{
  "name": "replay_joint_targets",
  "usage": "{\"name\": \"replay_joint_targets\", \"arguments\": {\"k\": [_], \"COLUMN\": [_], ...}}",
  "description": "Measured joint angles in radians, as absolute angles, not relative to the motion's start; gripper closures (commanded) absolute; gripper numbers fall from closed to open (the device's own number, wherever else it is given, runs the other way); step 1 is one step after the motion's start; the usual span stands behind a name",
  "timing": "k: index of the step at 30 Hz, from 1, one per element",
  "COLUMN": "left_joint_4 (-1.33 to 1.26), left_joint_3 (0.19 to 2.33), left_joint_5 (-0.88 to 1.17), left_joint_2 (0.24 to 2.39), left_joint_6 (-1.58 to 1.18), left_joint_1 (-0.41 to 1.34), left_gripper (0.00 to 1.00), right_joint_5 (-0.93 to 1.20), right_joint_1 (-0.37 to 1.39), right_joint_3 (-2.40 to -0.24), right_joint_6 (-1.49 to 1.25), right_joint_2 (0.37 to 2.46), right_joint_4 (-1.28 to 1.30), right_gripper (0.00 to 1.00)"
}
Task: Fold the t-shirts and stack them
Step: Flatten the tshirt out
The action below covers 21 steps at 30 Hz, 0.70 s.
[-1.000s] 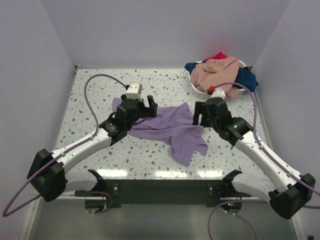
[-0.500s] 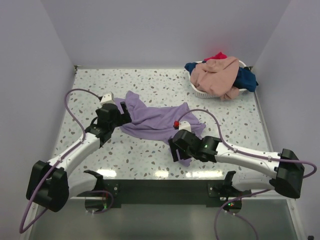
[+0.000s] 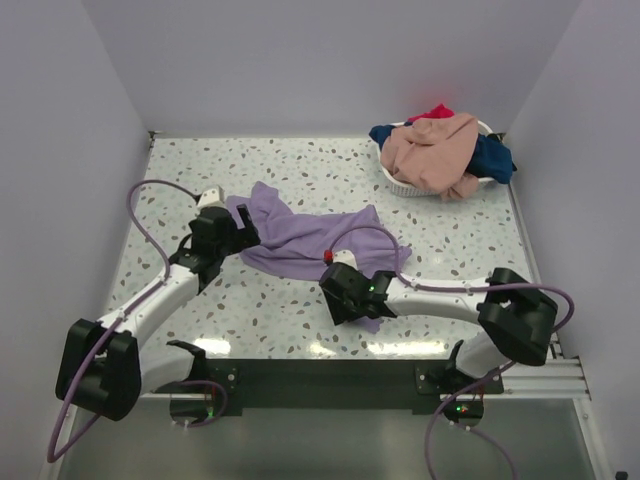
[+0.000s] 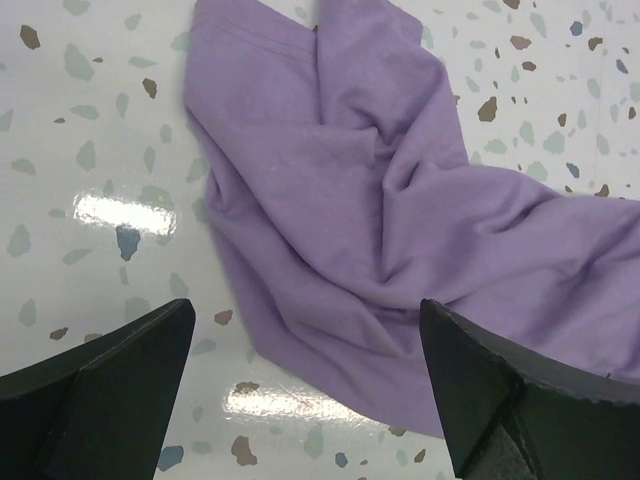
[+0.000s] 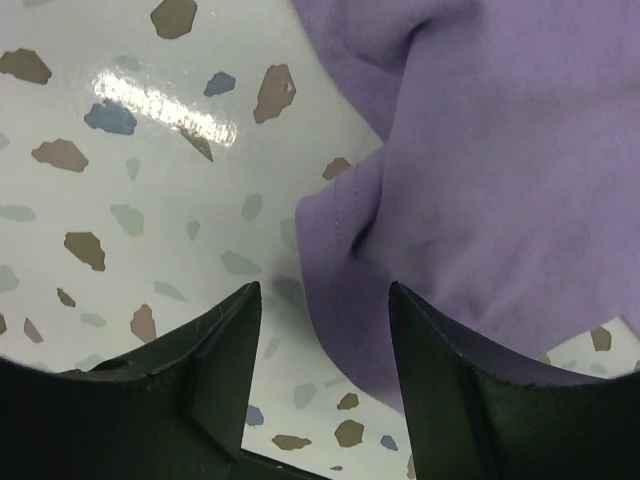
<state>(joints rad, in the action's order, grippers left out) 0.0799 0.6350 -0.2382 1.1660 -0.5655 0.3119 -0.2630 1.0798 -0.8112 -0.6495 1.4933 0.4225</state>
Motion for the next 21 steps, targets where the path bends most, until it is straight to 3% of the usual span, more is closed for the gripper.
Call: {"name": "replay_joint_targets", "arguments": {"k": [3, 5, 6, 7, 15, 21], "left_joint_4": [0.076, 0.077, 0.077, 0.077, 0.066, 0.017], "left_joint_3": [0.617, 0.606, 0.603, 0.6, 0.585, 0.562], "left_joint_5": [-0.238, -0.239, -0.239, -0.239, -0.26, -0.27], "left_joint_2": [1.166, 1.166, 1.166, 1.166, 1.2, 1.303], "left_joint_6": [-0.566, -0.566, -0.565, -0.565, -0.566, -0.567], "left_joint_1": [0.303, 0.301, 0.301, 0.301, 0.301, 0.301], "left_gripper": [0.0, 0.0, 0.0, 0.0, 0.01, 0.16], "right_joint_5": [-0.276, -0.29, -0.298, -0.305, -0.353, -0.377], "right_joint_1": [1.08, 1.079, 1.078, 1.076, 0.926, 0.806], "right_joint_3": [-0.836, -0.855, -0.863, -0.868, -0.886, -0.888], "right_joint_6": [-0.641, -0.631, -0.628, -0.623, -0.601, -0.571], "right_joint_2": [1.538, 1.561, 1.57, 1.576, 1.528, 1.391], "right_joint_4": [0.422, 0.421, 0.42, 0.42, 0.45, 0.455], "right_gripper": [0.58, 0.78, 0.96, 1.0, 1.0, 1.0]}}
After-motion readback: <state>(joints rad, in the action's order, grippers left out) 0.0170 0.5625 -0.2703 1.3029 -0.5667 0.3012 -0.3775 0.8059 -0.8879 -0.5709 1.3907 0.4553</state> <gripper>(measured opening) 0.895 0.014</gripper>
